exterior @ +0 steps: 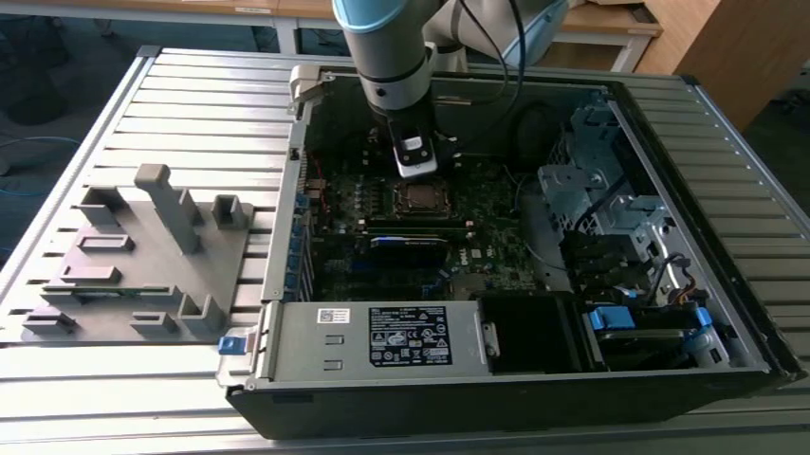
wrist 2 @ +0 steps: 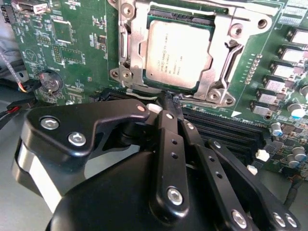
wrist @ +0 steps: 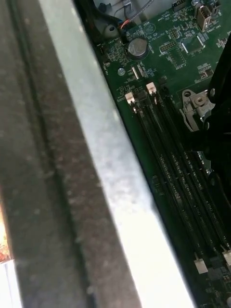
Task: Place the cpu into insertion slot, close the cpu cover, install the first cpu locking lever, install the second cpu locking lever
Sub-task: 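Install the first cpu locking lever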
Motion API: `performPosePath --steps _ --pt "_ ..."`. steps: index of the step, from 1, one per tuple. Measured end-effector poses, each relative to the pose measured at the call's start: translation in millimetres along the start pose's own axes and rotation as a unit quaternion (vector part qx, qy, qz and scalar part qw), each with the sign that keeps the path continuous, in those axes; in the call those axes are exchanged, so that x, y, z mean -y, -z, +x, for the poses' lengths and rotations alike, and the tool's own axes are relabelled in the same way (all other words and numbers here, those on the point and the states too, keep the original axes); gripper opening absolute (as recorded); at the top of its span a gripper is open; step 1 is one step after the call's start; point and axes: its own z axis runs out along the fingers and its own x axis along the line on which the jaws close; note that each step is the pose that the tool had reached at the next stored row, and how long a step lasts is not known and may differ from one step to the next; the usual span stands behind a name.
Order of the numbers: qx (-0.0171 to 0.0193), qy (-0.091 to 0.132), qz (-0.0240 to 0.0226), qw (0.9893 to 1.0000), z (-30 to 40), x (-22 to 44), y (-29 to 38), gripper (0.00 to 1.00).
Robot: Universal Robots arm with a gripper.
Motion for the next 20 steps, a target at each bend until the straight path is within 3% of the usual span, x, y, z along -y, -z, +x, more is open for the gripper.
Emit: performPosePath --steps 6,12,16,20 --pt "-0.0002 0.000 0.0002 1.0000 -1.3 -1.7 6.8 0.10" --pt "-0.0007 0.000 -0.0006 1.0000 -1.4 -1.8 7.7 0.10" --pt "-0.0061 -0.004 -0.0144 0.9999 -2.2 -1.3 7.6 0.10" --pt "-0.0070 -0.005 -0.0166 0.9998 -3.8 -0.4 7.5 0.10"
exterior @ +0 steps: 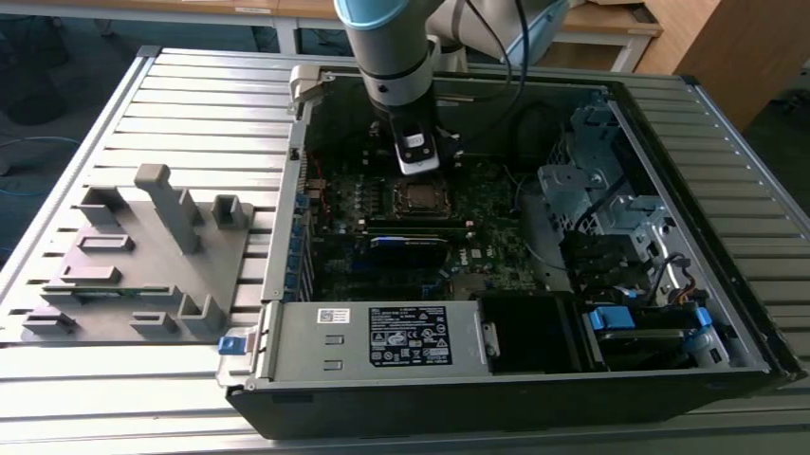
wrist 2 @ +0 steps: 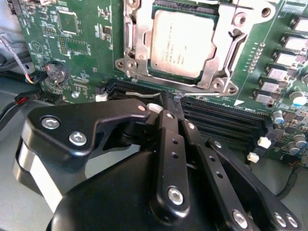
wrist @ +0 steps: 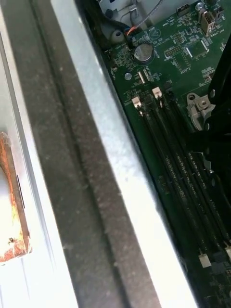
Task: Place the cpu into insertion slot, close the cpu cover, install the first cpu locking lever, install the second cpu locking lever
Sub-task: 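Install the first cpu locking lever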
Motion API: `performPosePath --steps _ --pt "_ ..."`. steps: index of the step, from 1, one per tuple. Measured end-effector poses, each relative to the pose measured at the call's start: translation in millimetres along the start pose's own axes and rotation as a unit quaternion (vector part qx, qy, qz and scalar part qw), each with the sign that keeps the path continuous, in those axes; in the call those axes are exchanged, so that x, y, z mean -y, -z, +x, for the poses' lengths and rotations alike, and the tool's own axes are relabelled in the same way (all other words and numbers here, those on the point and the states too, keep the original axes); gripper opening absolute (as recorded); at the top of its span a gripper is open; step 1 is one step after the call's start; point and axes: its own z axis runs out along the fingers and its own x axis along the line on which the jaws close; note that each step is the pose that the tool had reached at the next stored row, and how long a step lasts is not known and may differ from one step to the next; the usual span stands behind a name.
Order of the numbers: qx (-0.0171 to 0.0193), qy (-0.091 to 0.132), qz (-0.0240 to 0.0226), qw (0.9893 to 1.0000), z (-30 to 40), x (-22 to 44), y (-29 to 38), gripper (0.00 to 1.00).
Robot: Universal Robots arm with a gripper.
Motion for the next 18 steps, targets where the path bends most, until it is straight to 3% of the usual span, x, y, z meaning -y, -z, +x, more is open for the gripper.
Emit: performPosePath --steps 18 --pt "-0.0006 0.000 -0.0015 1.0000 -3.3 4.4 0.7 0.10"
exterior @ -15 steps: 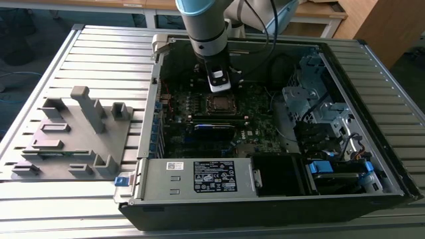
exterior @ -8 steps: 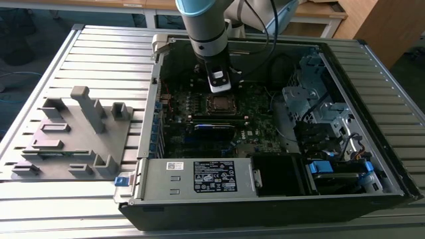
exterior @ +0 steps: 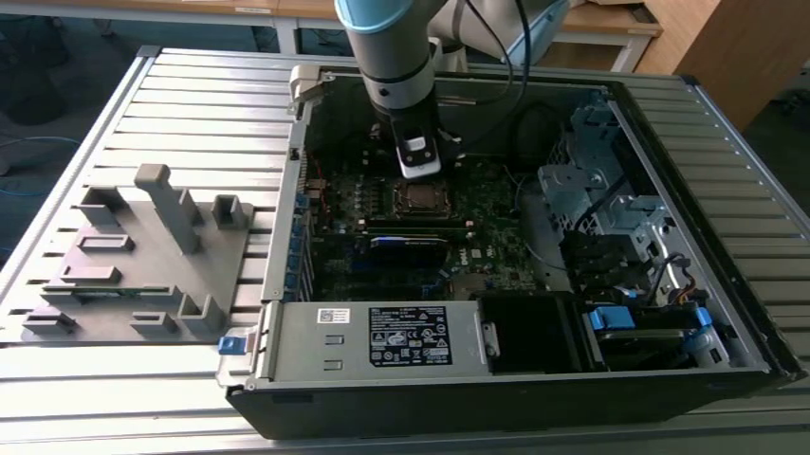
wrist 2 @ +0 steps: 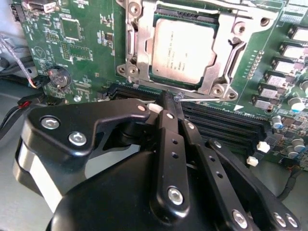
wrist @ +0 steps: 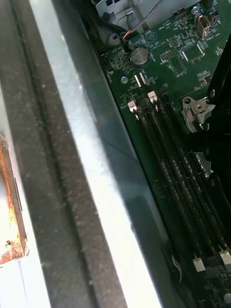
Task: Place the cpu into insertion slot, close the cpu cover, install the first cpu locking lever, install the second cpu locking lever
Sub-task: 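Install the first cpu locking lever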
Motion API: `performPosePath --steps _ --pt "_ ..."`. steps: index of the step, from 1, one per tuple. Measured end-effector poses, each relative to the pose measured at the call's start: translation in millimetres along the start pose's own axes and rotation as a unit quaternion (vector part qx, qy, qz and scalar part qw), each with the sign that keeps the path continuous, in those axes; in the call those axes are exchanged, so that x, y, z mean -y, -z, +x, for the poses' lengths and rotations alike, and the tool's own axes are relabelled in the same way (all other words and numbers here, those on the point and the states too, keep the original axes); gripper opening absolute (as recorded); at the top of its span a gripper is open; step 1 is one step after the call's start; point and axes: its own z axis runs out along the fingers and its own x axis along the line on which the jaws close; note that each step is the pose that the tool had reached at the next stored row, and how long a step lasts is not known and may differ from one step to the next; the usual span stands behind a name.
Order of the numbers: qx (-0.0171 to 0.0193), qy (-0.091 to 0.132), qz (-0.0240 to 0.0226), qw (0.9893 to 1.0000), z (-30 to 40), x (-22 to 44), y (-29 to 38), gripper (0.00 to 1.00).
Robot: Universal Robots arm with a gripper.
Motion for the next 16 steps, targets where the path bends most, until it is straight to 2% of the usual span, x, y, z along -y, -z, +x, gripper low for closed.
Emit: performPosePath --steps 2,4,6,12,16 --pt "-0.0011 -0.001 -0.0030 1.0000 -0.3 0.6 0.1 0.10" --pt "-0.0040 -0.003 -0.0102 0.9999 -0.6 1.2 0.2 0.10" --pt "-0.0059 -0.004 -0.0149 0.9999 -0.8 1.8 0.4 0.10" --pt "-0.0079 -0.006 -0.0200 0.9998 -1.8 3.8 0.8 0.10" --pt "-0.0108 -0.007 -0.0271 0.9995 -2.7 6.0 0.9 0.10"
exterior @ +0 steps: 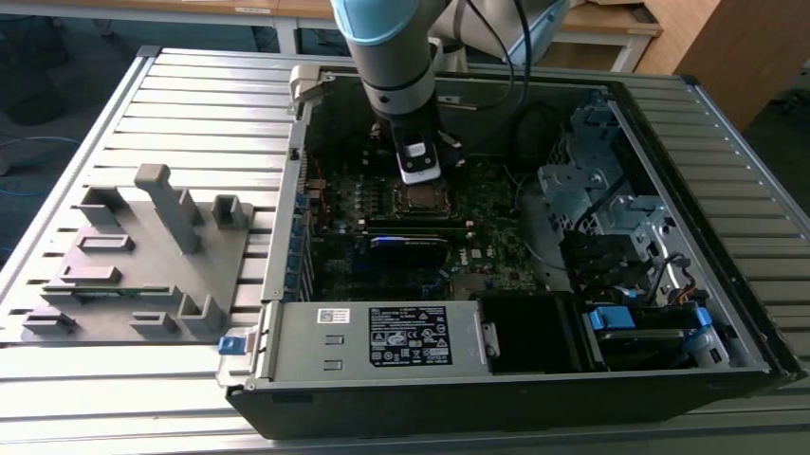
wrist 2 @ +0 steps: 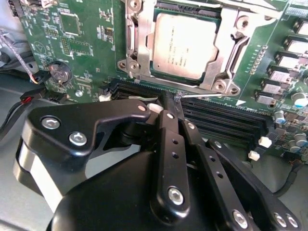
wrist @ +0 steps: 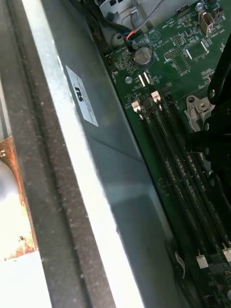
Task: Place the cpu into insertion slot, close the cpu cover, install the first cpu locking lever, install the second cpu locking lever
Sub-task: 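Install the first cpu locking lever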
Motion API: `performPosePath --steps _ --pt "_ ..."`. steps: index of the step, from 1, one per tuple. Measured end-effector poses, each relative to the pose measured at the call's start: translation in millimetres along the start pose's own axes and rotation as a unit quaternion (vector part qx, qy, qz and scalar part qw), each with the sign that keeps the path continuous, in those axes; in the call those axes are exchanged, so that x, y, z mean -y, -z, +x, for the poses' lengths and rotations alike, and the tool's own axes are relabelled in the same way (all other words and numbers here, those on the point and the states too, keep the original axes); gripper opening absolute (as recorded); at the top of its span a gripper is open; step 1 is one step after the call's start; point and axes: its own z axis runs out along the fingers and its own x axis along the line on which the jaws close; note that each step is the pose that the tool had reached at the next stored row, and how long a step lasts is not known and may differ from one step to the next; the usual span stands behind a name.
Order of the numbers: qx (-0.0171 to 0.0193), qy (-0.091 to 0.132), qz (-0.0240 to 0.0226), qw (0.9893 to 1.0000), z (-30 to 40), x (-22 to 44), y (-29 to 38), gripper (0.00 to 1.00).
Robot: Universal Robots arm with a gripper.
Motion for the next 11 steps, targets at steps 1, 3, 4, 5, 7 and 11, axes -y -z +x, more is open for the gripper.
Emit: performPosePath --steps 1,3,4,5,7,11 --pt "-0.0002 0.000 -0.0004 1.0000 -0.1 0.3 0.0 0.10" --pt "-0.0005 0.001 -0.0005 1.0000 -0.1 0.5 -0.2 0.10" --pt "-0.0006 0.001 -0.0005 1.0000 -0.1 0.5 -0.3 0.10" --pt "-0.0006 0.001 -0.0005 1.0000 -0.1 0.6 -0.4 0.10" --pt "-0.0011 0.001 -0.0016 1.0000 -0.1 0.9 -1.0 0.10" --pt "-0.0029 0.000 -0.0062 1.0000 0.1 1.1 -1.9 0.10"
